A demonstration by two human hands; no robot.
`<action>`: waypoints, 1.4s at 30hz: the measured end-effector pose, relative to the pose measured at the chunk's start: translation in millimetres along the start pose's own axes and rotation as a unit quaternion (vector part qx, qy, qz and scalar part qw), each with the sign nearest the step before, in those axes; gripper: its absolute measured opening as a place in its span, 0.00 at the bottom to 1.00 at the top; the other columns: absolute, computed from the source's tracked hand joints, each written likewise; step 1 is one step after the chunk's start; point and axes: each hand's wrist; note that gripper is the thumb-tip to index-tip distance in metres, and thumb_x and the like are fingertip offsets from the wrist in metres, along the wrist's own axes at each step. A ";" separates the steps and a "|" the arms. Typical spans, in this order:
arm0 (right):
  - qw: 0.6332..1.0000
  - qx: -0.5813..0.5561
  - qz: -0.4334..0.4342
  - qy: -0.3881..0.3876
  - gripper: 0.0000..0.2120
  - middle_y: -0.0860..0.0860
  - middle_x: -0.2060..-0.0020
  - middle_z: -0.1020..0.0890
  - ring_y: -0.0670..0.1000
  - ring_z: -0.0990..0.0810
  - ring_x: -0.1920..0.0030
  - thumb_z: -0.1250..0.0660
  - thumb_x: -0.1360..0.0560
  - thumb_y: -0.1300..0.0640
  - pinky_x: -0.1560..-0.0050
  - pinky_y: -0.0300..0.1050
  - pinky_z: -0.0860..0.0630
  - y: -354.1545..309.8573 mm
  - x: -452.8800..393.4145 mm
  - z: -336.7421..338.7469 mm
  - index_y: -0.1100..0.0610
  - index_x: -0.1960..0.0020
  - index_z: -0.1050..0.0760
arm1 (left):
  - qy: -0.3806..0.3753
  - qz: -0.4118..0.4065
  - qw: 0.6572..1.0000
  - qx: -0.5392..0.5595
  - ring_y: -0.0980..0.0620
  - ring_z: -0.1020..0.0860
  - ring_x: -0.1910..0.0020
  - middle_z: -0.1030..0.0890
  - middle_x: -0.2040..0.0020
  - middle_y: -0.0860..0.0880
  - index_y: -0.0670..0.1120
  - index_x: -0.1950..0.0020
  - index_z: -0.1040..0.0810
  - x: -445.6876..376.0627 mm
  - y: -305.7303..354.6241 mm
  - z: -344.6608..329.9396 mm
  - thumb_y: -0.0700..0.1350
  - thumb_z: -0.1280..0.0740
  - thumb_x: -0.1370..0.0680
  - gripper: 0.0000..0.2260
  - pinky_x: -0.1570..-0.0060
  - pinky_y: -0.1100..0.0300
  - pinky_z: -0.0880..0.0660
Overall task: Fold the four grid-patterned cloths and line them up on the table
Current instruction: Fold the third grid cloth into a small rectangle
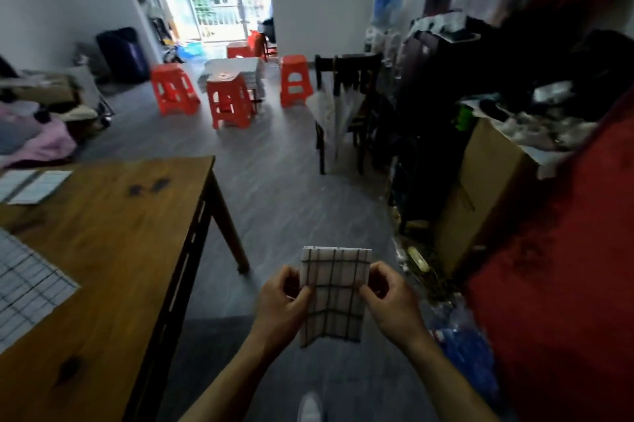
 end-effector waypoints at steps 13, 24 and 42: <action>0.994 0.066 0.042 -0.079 0.02 0.51 0.58 0.16 0.52 0.17 0.56 0.30 0.24 0.58 0.53 0.56 0.19 -5.6 -269.9 6.8 0.51 0.53 0.21 | 0.027 0.010 0.996 0.084 0.57 0.23 0.67 0.20 0.67 0.51 0.47 0.61 0.24 -250.8 -20.4 -36.5 0.41 0.28 0.25 0.07 0.64 0.57 0.24; 0.989 0.011 0.062 -0.135 0.02 0.46 0.65 0.18 0.40 0.21 0.64 0.30 0.24 0.62 0.62 0.34 0.26 4.2 -469.9 -29.6 0.55 0.54 0.21 | 0.081 0.053 0.995 0.032 0.50 0.18 0.63 0.17 0.63 0.47 0.47 0.59 0.22 -430.4 -25.3 -32.1 0.43 0.28 0.24 0.05 0.61 0.51 0.19; 0.954 -0.005 0.085 -0.286 0.09 0.50 0.56 0.15 0.47 0.16 0.53 0.26 0.30 0.67 0.49 0.46 0.20 3.2 -799.0 -67.2 0.56 0.53 0.20 | 0.176 0.090 0.980 0.015 0.49 0.17 0.63 0.16 0.62 0.48 0.48 0.58 0.22 -694.2 -11.8 -30.6 0.43 0.28 0.24 0.05 0.60 0.45 0.19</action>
Point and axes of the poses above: each hand's wrist, its own x-axis away from the middle knuckle, its own z-axis out of the back of the hand, y = z × x
